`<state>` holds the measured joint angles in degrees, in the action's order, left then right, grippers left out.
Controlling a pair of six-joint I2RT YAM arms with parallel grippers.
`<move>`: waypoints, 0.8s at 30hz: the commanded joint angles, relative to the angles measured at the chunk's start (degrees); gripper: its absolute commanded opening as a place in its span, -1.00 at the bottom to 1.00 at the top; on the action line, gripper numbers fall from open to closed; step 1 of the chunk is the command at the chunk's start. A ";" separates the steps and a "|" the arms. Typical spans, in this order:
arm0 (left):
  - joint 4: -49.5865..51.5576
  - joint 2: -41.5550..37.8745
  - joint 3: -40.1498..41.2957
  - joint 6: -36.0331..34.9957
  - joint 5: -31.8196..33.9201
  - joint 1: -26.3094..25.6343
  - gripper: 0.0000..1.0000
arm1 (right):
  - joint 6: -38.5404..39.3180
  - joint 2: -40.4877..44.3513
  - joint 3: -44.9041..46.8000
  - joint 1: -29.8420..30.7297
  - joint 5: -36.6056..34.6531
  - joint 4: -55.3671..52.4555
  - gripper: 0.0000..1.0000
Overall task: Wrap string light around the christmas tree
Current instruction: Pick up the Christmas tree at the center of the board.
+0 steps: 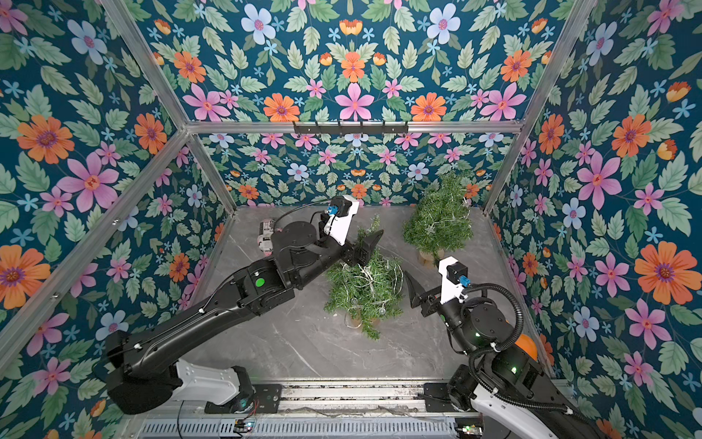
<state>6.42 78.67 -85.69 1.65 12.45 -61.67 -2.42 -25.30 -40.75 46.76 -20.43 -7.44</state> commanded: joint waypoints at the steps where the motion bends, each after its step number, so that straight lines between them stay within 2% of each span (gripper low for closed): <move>1: 0.33 0.53 -0.65 2.04 1.04 -0.05 0.72 | -0.80 0.07 0.36 0.08 -1.40 1.05 0.71; 2: 0.64 0.54 -0.39 2.13 2.03 -0.08 0.62 | -0.81 0.04 0.54 0.08 -1.37 1.33 0.70; 5: 2.76 0.27 -0.53 1.39 1.65 0.05 -0.07 | -0.15 -0.40 0.52 0.08 -0.72 1.26 0.69; 7: 2.95 -0.68 -0.01 0.81 1.13 0.51 -0.60 | 0.28 -0.63 0.45 0.08 -0.50 0.56 0.69; 8: 2.86 -1.32 0.42 0.66 0.07 1.14 -0.74 | 0.47 -0.52 0.43 0.08 -0.45 0.39 0.69; 12: 3.75 -2.80 0.38 -0.20 -5.00 4.48 -1.00 | 2.33 0.11 1.69 0.08 1.55 1.73 0.68; 17: 2.90 -4.40 0.13 3.75 -21.75 14.44 -1.00 | 5.25 0.29 3.85 0.08 3.79 4.97 0.68; 24: 5.79 -4.05 -3.21 0.25 -33.71 18.62 -1.00 | 7.33 0.47 8.30 0.08 2.97 10.36 0.68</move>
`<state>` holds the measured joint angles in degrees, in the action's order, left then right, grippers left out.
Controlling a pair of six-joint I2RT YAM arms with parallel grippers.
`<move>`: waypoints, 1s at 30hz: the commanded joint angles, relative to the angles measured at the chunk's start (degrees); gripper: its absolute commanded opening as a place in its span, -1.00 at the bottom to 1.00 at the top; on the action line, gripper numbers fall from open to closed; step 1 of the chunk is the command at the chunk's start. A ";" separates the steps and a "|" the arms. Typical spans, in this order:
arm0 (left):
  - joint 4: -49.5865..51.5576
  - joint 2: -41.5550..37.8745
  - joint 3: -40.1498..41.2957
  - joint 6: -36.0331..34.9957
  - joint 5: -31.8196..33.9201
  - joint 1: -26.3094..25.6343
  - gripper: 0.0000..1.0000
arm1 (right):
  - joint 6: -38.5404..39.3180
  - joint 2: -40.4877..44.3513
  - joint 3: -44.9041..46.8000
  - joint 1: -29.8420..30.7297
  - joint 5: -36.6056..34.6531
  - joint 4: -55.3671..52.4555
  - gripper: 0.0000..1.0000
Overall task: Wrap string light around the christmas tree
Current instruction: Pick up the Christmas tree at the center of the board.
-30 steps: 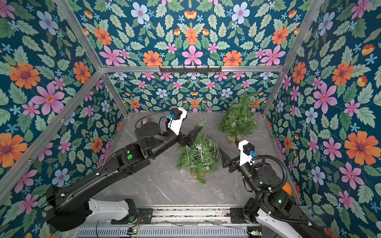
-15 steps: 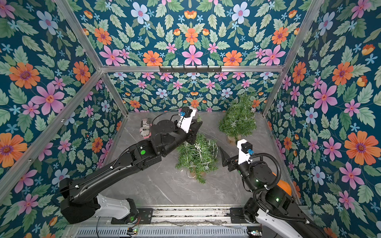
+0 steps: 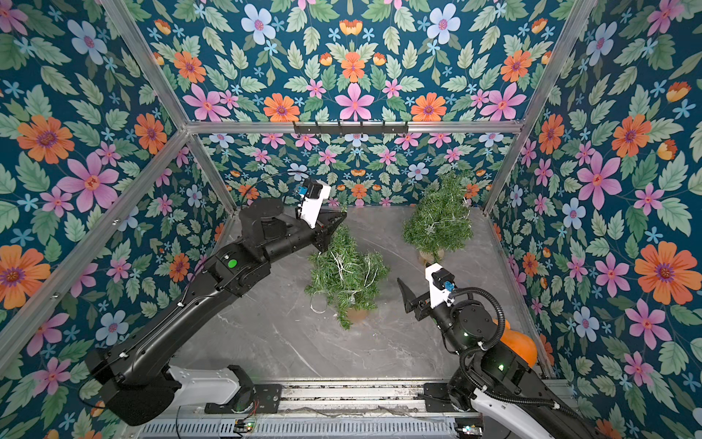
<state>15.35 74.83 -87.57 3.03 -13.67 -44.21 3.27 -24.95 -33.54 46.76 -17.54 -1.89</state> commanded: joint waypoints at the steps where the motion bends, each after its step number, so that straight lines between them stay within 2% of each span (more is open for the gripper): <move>1: -2.82 -0.25 -1.75 -1.26 -8.34 1.45 -1.00 | 1.77 0.03 1.80 0.08 -0.24 5.64 0.69; 5: -1.00 -0.30 -2.99 -2.98 -9.00 2.52 -1.00 | 0.53 -0.96 7.02 0.08 -1.91 11.85 0.68; 10: 2.00 -1.15 -5.10 -6.06 -8.75 4.21 -1.00 | -1.95 -4.87 12.88 0.08 -0.67 17.38 0.69; 17: 5.34 -0.61 -9.86 -7.92 -9.50 5.04 -1.00 | -1.69 -17.04 18.02 0.08 7.70 31.31 0.72; 22: 8.13 -0.56 -13.81 -8.70 -11.25 5.12 -1.00 | -1.87 -24.53 20.18 -0.17 7.14 42.14 0.85; 26: 10.13 -0.13 -17.71 -8.22 -15.66 5.09 -1.00 | -2.28 -27.88 21.11 -1.82 10.64 46.97 0.93; 30: 11.02 0.36 -21.51 -6.10 -19.53 5.09 -1.00 | -6.53 -27.08 22.61 -5.71 15.56 48.34 0.98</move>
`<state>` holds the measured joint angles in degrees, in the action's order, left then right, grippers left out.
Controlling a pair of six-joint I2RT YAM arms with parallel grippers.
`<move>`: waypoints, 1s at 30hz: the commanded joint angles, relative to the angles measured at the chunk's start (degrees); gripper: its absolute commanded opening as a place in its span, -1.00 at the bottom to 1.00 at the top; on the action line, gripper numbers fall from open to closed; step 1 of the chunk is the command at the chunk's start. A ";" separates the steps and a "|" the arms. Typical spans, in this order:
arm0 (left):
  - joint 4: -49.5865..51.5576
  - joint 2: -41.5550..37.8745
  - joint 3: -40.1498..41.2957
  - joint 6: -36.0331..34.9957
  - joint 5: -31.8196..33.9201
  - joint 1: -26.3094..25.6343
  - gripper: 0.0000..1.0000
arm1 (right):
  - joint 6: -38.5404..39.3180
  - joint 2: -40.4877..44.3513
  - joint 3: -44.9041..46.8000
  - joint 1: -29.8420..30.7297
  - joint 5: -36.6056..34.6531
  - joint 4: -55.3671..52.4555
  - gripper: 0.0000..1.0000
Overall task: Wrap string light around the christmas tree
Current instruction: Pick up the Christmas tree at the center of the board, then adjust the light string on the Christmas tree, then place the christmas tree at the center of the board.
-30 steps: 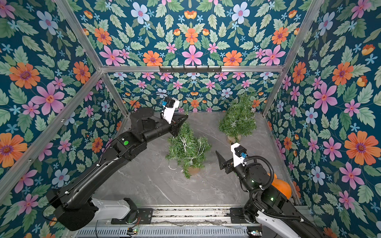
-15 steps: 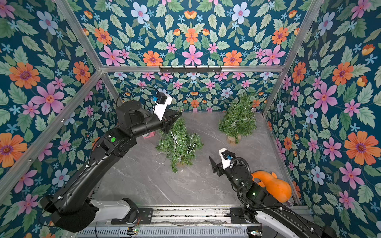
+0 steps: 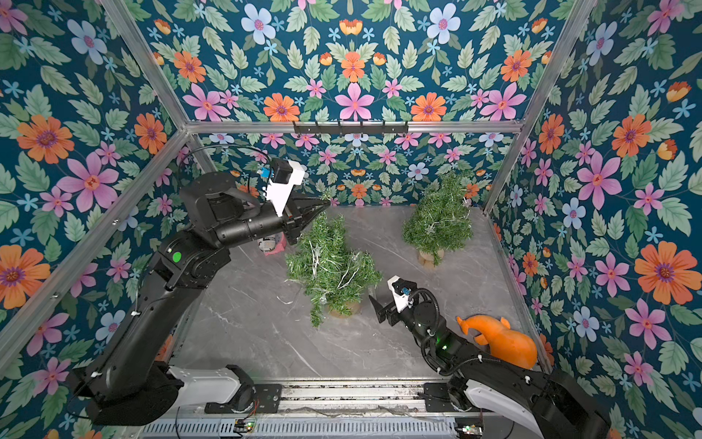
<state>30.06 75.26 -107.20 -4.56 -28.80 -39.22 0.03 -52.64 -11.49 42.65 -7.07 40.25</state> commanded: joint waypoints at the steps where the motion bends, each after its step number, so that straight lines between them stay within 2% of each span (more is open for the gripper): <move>1: -3.78 -0.03 -2.53 2.03 -5.24 0.06 -1.00 | -3.48 1.12 0.74 -1.82 6.91 6.25 0.99; 6: -4.66 0.06 -4.74 3.42 -8.02 0.11 -1.00 | -2.55 2.08 0.42 -1.79 16.34 5.34 0.99; 11: -4.16 0.37 -7.26 3.50 -8.04 0.10 -1.00 | -1.85 1.17 -1.28 -1.81 19.79 2.67 0.99; 19: -4.90 0.16 -8.62 5.05 -9.58 0.09 -1.00 | 0.16 -4.84 -4.78 -1.84 18.04 2.07 0.99; 25: -6.40 -0.03 -8.06 6.92 -11.63 0.10 -1.00 | 3.57 -9.05 -3.63 -1.78 14.98 7.06 0.99; 30: -8.00 -0.56 -7.16 8.55 -13.10 0.07 -1.00 | 7.17 -13.90 -4.38 -1.79 18.22 7.05 0.90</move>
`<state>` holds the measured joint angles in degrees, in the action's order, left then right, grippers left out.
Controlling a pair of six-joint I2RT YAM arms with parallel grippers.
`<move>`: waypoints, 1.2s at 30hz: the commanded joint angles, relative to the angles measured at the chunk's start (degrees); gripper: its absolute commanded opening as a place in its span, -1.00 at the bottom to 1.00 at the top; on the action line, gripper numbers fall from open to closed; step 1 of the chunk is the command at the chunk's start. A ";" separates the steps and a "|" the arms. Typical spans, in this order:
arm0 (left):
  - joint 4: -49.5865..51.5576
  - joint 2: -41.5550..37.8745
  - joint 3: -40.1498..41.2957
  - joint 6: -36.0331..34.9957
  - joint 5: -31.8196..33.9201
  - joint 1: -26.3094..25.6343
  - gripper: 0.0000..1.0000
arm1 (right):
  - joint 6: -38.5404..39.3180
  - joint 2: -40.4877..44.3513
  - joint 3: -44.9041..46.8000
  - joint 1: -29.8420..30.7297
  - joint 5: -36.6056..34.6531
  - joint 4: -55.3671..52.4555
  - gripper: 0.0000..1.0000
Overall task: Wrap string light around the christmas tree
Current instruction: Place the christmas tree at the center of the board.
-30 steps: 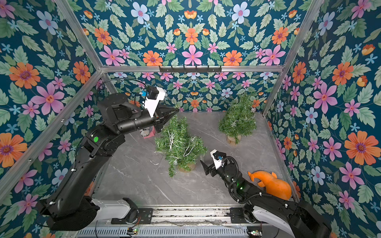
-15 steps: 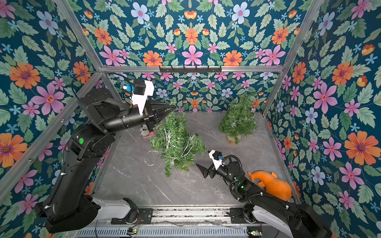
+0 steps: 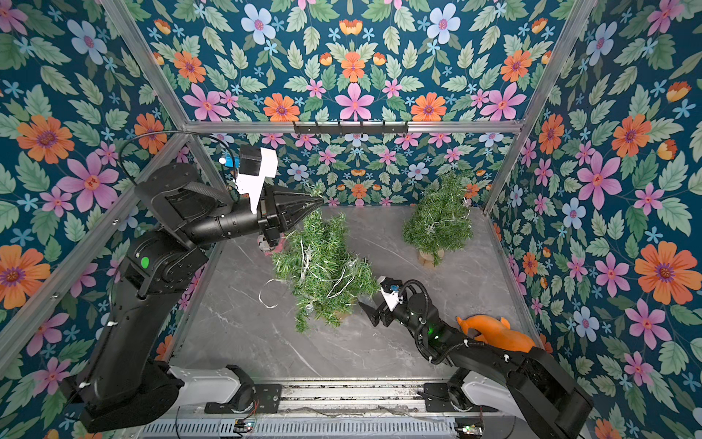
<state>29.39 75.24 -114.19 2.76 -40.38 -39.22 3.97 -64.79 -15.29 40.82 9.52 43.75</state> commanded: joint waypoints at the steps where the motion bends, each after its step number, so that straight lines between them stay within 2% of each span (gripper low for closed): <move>1: -7.44 -0.60 -0.23 1.41 -1.83 0.08 -1.00 | 3.24 -2.72 -0.69 0.05 1.11 4.30 0.89; 4: -7.66 -0.88 -0.11 1.80 -2.16 0.07 -1.00 | 3.13 -6.31 -0.44 0.05 -0.19 9.90 0.74; 10: -7.67 -2.00 1.27 1.56 -1.44 0.11 -1.00 | 3.46 -11.42 -0.54 0.06 -0.55 20.86 0.27; 14: -7.72 -3.62 3.93 1.19 1.69 0.09 -1.00 | 3.33 -12.50 0.41 0.05 -3.46 26.84 -0.27; 17: -8.02 -5.07 7.45 0.85 6.01 0.05 -1.00 | 3.14 -10.93 0.83 0.05 -4.09 24.67 -0.64; 20: -8.89 -6.65 13.05 0.55 10.70 0.09 -1.00 | 2.31 -6.94 0.21 0.04 -6.95 15.47 -0.84; 22: -10.05 -7.15 16.68 0.75 11.28 0.09 -1.00 | 1.52 -3.16 -0.76 0.05 -10.61 6.35 -0.97; 24: -11.48 -7.43 19.84 1.36 11.37 0.08 -1.00 | 0.15 1.43 -1.76 0.04 -14.62 -2.57 -0.99; 28: -16.44 -9.13 25.71 2.36 12.36 0.09 -1.00 | 0.32 7.35 -3.33 0.05 -19.53 -12.29 -1.00; 33: -16.10 -8.89 28.16 1.02 14.44 0.04 -0.96 | -0.26 13.05 -8.01 0.05 -22.21 -24.66 -1.00; 36: -18.77 -9.38 30.93 1.35 18.33 0.10 -0.90 | -0.60 16.05 -11.37 0.05 -22.11 -31.50 -1.00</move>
<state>18.70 66.39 -84.40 4.25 -25.74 -39.22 4.40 -50.30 -24.67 40.82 -10.55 21.06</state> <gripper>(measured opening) 0.062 0.213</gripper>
